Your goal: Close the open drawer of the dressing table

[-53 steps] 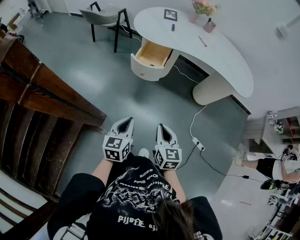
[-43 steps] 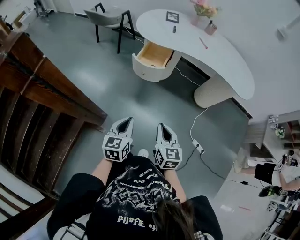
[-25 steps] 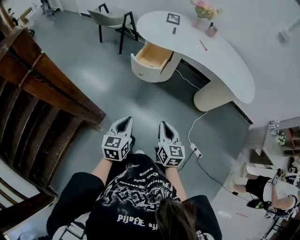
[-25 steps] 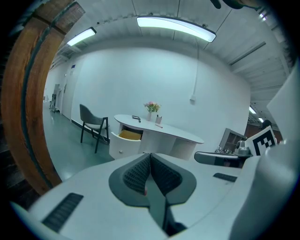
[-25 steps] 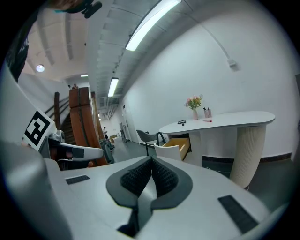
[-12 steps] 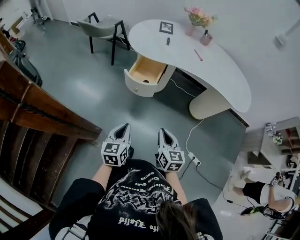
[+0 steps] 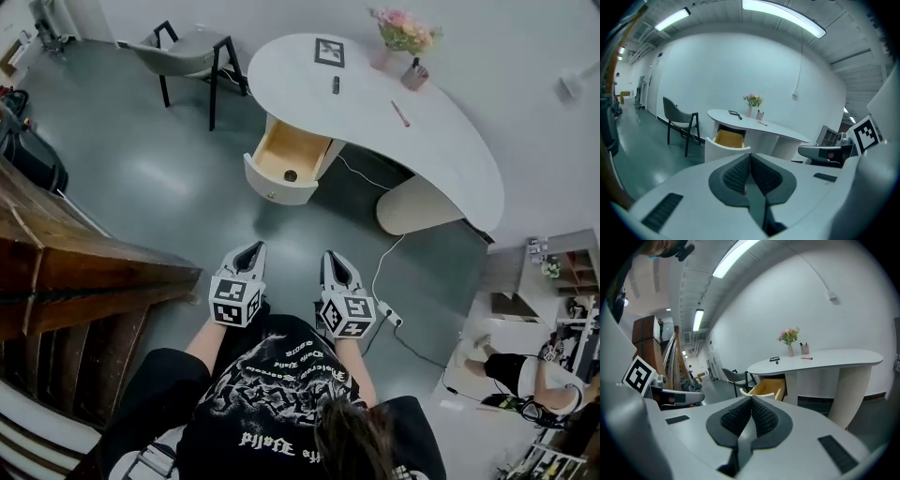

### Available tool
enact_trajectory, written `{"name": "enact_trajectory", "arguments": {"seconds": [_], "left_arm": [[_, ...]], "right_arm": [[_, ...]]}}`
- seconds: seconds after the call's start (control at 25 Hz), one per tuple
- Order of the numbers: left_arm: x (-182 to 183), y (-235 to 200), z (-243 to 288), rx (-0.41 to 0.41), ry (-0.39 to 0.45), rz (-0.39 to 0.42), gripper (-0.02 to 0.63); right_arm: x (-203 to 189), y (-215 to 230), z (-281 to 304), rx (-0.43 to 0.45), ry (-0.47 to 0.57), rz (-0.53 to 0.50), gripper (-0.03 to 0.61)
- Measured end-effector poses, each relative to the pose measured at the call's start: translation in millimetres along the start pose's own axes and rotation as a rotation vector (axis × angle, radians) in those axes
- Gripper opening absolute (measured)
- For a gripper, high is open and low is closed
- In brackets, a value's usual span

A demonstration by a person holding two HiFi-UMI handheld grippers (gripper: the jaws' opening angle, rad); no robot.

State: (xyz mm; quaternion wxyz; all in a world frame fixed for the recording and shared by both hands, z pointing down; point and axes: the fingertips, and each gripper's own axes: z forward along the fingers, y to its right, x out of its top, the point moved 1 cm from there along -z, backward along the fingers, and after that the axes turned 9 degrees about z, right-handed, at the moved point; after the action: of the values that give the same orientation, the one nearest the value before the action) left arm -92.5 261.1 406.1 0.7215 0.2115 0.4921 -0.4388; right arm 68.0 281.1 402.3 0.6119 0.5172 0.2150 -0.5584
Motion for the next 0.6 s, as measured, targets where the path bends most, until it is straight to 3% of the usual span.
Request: {"name": "enact_trajectory", "arguments": {"seconds": [0.24,0.6], "left_arm": [[8.2,-28.0,23.2,-0.048,-0.023,0.165,0.025],[15.9,-64.1,36.5,-0.071,-0.04,0.118,0.025]], "right_arm": [[0.7,-10.4,37.7,-0.028,-0.012,0.004,0.026],[2.5,-29.1,72.1,-0.038,-0.017,0.037,0.026]]}}
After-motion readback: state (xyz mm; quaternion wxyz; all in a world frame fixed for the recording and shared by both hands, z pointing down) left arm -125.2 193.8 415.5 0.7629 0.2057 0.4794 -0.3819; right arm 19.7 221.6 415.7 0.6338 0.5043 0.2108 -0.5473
